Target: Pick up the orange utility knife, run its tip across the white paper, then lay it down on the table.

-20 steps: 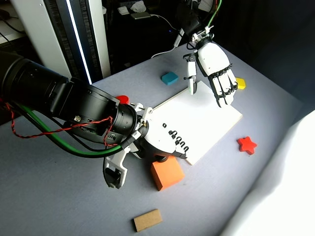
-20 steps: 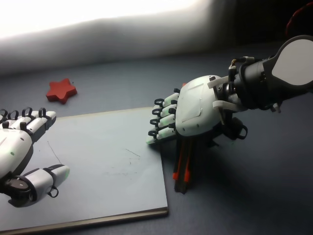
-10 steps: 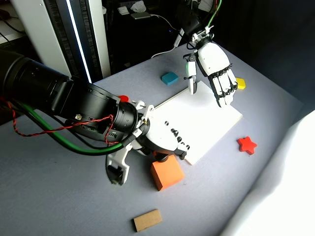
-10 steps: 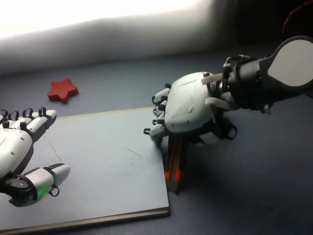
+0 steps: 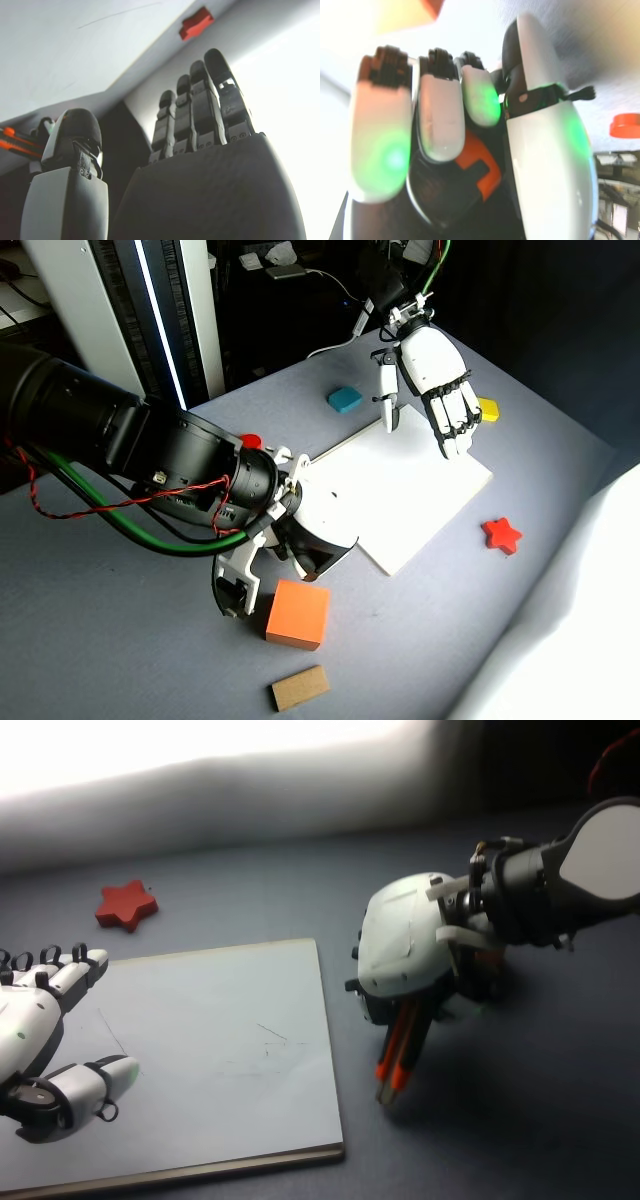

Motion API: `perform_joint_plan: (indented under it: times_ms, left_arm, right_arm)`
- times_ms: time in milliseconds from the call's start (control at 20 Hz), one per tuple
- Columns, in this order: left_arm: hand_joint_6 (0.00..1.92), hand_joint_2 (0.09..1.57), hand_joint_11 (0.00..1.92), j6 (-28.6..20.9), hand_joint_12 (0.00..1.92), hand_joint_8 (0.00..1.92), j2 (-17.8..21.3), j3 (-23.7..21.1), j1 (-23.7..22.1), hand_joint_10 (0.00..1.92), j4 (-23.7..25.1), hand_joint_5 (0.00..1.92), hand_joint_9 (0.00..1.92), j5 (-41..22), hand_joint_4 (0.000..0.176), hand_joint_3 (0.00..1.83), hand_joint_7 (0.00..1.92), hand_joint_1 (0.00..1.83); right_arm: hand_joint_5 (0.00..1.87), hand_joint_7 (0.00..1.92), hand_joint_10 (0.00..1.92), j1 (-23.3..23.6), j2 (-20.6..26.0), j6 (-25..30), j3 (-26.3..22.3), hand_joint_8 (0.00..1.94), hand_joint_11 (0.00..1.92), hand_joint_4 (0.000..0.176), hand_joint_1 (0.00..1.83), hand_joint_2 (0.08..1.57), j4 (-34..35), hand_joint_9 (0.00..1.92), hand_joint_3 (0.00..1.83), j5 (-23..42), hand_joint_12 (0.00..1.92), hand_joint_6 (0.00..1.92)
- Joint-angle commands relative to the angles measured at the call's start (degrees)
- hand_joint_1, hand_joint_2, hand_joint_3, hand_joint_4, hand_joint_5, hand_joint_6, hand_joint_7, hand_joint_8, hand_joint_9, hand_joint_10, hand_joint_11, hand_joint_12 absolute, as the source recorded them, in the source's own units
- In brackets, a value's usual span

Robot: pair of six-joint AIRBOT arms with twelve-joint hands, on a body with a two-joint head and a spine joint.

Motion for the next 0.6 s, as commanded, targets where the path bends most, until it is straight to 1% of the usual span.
perform_joint_plan:
  times_ms: [0, 100, 200, 250, 350, 450, 500, 550]
  left_arm:
    - [0.00, 1.31, 0.00, 0.00, 0.98, 0.00, 0.14, 0.34, -0.14, 0.01, 2.98, 0.08, 0.26, -5.79, 0.036, 0.00, 0.17, 0.34]
    - [0.00, 1.30, 0.00, 0.00, 0.98, 0.00, 0.14, 0.34, -0.13, 0.01, 2.98, 0.09, 0.26, -5.80, 0.035, 0.00, 0.18, 0.37]
    - [0.00, 1.30, 0.00, 0.00, 0.96, 0.00, 0.14, 0.33, -0.12, 0.00, 2.98, 0.08, 0.25, -5.80, 0.035, 0.00, 0.17, 0.38]
    - [0.00, 1.31, 0.00, 0.00, 0.96, 0.00, 0.14, 0.33, -0.12, 0.01, 2.98, 0.09, 0.25, -5.80, 0.032, 0.00, 0.17, 0.36]
    - [0.00, 1.32, 0.00, 0.00, 0.96, 0.00, 0.14, 0.34, -0.13, 0.00, 2.98, 0.08, 0.25, -5.80, 0.034, 0.01, 0.15, 0.33]
    - [0.01, 1.31, 0.00, 0.00, 0.96, 0.00, 0.14, 0.35, -0.15, 0.01, 2.99, 0.09, 0.26, -5.80, 0.035, 0.00, 0.16, 0.35]
    - [0.01, 1.31, 0.00, 0.00, 0.96, 0.00, 0.14, 0.37, -0.18, 0.00, 2.99, 0.09, 0.25, -5.83, 0.033, 0.00, 0.16, 0.37]
    - [0.01, 1.31, 0.00, 0.00, 0.96, 0.01, 0.14, 0.37, -0.18, 0.00, 2.99, 0.09, 0.25, -5.92, 0.033, 0.00, 0.17, 0.37]
  right_arm:
    - [1.51, 1.68, 1.92, 0.92, 0.46, -0.31, -0.10, 1.94, 1.87, 0.176, 1.60, 1.31, 0.69, 1.75, 0.00, -3.08, 1.92, 1.92]
    - [1.55, 1.69, 1.92, 1.50, 0.96, -0.38, -0.37, 1.94, 1.87, 0.176, 1.61, 1.31, 0.67, 1.76, 0.00, -2.92, 1.92, 1.92]
    - [1.54, 1.69, 1.92, 2.26, 1.59, -0.37, -0.81, 1.94, 1.86, 0.176, 1.60, 1.31, 0.67, 1.76, 0.00, -2.63, 1.92, 1.92]
    - [1.53, 1.69, 1.92, 2.65, 1.95, -0.26, -1.10, 1.94, 1.86, 0.176, 1.59, 1.31, 0.67, 1.76, 0.00, -2.61, 1.92, 1.92]
    - [1.51, 1.67, 1.92, 3.49, 2.91, 0.11, -2.09, 1.94, 1.84, 0.176, 1.58, 1.31, 1.15, 1.73, 0.00, -2.81, 1.92, 1.92]
    - [1.43, 1.66, 1.92, 3.91, 3.78, 0.00, -3.28, 1.94, 1.83, 0.176, 1.56, 1.32, 3.00, 1.73, 0.00, -4.85, 1.92, 1.92]
    - [1.43, 1.65, 1.92, 3.91, 4.20, -0.19, -4.26, 1.94, 1.83, 0.176, 1.56, 1.33, 4.68, 1.72, 0.00, -7.75, 1.92, 1.92]
    - [1.43, 1.65, 1.92, 3.76, 4.62, -2.13, -5.47, 1.94, 1.83, 0.176, 1.55, 1.33, 9.09, 1.72, 0.00, -11.56, 1.92, 1.92]
